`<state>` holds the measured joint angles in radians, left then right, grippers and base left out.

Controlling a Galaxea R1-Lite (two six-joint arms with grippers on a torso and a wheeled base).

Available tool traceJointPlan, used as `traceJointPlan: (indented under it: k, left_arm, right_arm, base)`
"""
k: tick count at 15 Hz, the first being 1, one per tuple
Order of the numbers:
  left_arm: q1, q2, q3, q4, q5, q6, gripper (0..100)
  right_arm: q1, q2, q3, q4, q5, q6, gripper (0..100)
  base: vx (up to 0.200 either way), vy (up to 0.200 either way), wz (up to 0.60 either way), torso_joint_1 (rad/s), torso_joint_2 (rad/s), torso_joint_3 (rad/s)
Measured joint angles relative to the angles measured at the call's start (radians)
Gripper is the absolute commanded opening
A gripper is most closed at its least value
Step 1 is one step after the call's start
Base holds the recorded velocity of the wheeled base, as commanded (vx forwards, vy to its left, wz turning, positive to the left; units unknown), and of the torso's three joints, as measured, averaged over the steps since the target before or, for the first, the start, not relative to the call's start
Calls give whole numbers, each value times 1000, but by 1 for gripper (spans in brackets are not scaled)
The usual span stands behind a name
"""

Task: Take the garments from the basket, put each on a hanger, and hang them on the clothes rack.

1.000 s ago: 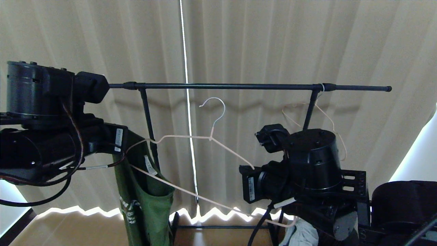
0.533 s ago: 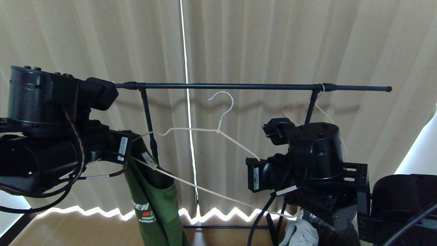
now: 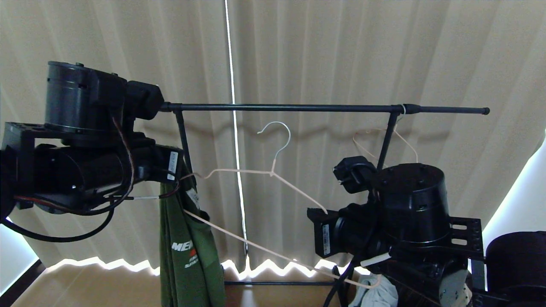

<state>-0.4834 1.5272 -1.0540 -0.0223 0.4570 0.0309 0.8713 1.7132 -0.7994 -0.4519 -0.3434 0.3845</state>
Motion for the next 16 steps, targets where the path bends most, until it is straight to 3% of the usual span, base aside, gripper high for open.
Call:
traceJointPlan:
  k: [8,16]
  left_arm:
    - [55,8,10,3,0,2,0]
    - [58,8,11,5,1,4,0]
  right_arm:
    - [1,-63,61,-122,7,-11,0]
    - [23,-67,99,-125,7,-11,0]
  base:
    - [0,0,0,0,0,0]
    - [0,0,0,0,0,0]
